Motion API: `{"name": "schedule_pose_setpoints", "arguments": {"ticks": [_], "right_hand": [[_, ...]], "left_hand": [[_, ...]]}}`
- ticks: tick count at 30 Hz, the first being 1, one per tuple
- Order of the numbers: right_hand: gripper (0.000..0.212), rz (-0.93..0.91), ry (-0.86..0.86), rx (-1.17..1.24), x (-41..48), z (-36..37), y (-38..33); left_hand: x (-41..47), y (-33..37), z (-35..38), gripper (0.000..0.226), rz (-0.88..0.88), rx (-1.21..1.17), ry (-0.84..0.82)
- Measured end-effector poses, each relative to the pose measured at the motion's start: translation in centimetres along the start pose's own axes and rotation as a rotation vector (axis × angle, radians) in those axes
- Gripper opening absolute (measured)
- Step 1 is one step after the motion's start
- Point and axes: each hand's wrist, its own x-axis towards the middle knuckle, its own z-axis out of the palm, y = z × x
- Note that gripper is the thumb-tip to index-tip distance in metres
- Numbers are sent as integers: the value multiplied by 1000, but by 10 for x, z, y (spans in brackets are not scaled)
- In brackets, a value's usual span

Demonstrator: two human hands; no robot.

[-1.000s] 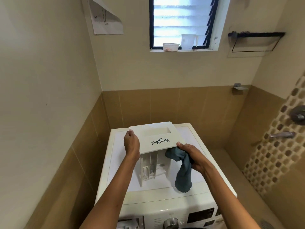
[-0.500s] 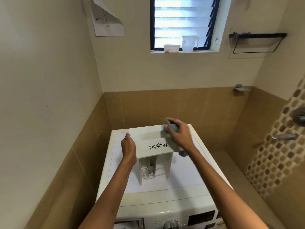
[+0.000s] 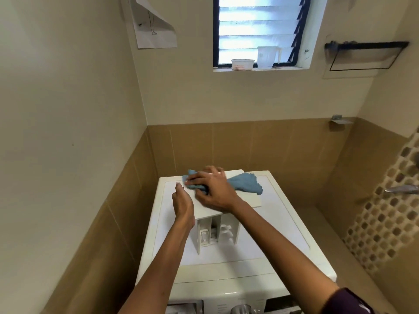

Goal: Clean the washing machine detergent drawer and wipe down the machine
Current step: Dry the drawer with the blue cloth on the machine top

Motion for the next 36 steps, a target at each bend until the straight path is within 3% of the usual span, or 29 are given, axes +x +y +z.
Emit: {"name": "schedule_pose_setpoints", "arguments": {"ticks": [3,6,11,16,21,24,28,36], "right_hand": [[35,196,145,-12,-8,-8,20],[38,362,134,-12,-3,-5,9],[43,118,-32,49,1,12,-28],[45,-22,-89,111,-26,5,-22],[43,-28,-114,234,-57,-8,4],[37,54,0,301,-72,-20,29],[43,184,143,191,-67,-23,40],[47,-37,-109,64,-32,5,-12]], "left_hand": [[-1,-2,-1,51,-36,28,-23],[0,-3,-2,52,-32,71,-18],[-5,1,-1,52,11,39,11],[-4,8,-1,49,-4,-16,-7],[2,11,1,49,-57,51,-10],[5,11,1,40,-60,94,-19],[8,5,1,32,-27,90,12],[1,8,4,44,29,83,59]]}}
